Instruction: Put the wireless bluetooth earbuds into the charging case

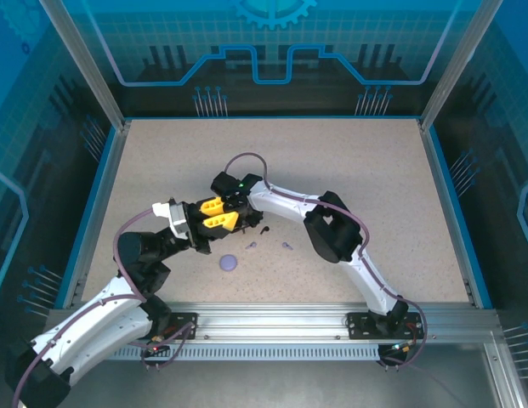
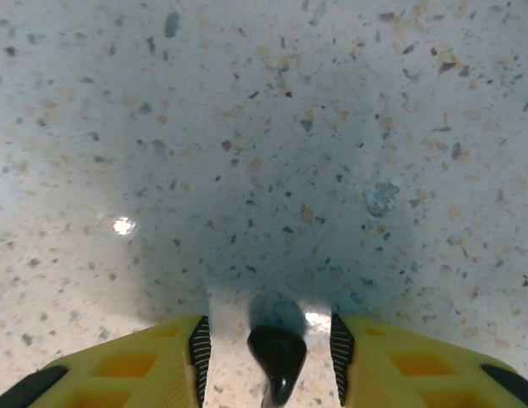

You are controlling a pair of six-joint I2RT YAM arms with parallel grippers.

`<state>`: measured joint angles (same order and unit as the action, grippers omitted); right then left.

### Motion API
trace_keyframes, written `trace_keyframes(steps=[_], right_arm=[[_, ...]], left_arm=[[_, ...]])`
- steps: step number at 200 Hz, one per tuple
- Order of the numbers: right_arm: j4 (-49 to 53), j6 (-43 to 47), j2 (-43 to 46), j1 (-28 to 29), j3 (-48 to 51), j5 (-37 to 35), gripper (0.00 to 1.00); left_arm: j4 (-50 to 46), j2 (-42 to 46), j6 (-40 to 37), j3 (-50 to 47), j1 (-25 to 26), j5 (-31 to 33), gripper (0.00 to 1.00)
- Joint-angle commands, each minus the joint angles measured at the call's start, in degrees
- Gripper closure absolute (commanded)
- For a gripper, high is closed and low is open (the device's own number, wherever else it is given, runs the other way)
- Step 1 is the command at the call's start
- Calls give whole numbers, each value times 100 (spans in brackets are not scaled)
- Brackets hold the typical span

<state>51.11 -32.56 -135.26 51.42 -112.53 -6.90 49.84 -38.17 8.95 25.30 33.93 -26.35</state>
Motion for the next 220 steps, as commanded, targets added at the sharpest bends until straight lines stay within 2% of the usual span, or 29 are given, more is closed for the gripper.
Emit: trace_keyframes(steps=[1, 81, 142, 198, 220], right_arm=[[293, 39, -190, 102, -214, -97, 57], [483, 100, -386, 171, -319, -127, 62], [488, 135, -300, 184, -173, -111, 71], [219, 141, 168, 156, 169, -133, 76], [-58, 195, 722, 114, 481, -237, 75]], left_arm=[[113, 57, 12, 46, 38, 102, 95], [78, 73, 7, 30, 40, 138, 95], [34, 89, -8, 19, 35, 163, 95], [-18, 95, -29, 10, 40, 189, 95], [-30, 99, -36, 2, 43, 201, 95]])
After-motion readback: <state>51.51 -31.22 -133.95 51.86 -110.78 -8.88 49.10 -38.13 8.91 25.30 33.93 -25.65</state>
